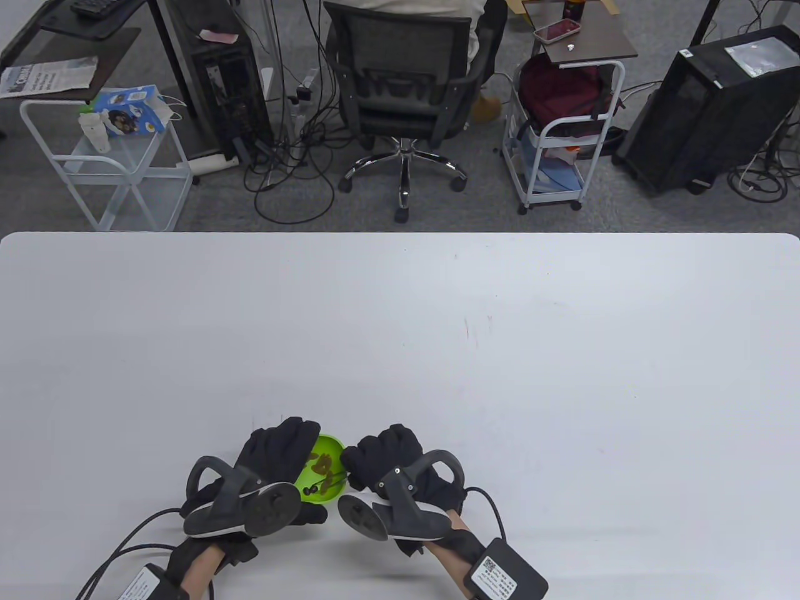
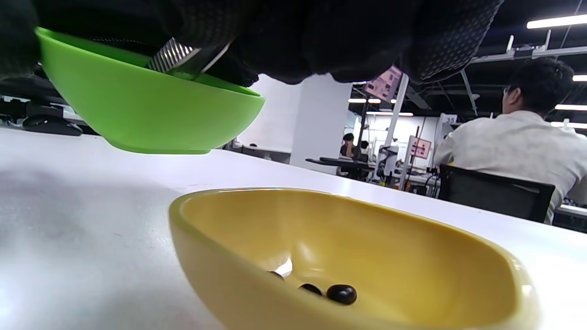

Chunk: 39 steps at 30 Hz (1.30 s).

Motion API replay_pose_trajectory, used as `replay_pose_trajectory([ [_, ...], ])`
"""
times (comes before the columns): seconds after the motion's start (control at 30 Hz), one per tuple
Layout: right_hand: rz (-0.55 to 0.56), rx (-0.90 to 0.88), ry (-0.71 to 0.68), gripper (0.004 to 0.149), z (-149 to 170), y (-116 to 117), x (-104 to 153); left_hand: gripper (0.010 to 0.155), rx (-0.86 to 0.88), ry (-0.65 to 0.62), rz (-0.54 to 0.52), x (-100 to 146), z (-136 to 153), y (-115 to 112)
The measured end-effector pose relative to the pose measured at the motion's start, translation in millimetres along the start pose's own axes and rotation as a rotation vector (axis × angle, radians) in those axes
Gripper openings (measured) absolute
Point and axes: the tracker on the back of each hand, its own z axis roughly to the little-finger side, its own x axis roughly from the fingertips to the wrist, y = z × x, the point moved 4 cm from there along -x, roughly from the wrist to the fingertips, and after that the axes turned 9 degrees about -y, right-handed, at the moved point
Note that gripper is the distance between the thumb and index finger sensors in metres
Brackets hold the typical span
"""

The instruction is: Pick coffee beans with tweezers into small dish

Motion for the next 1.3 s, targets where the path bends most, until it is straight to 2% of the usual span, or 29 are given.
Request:
replay_pose_trajectory([
  [0.5,0.021,-0.058,0.050,0.042,13,-7,3,0.115,0.002,0.000,0.000,0,0,0],
  [0.93,0.083,-0.151,0.205,0.042,61,-23,32,0.115,0.000,0.002,0.003,0,0,0],
  [1.3,0.059,-0.215,0.338,0.042,99,-21,51,0.115,0.003,0.009,-0.003,0,1,1],
])
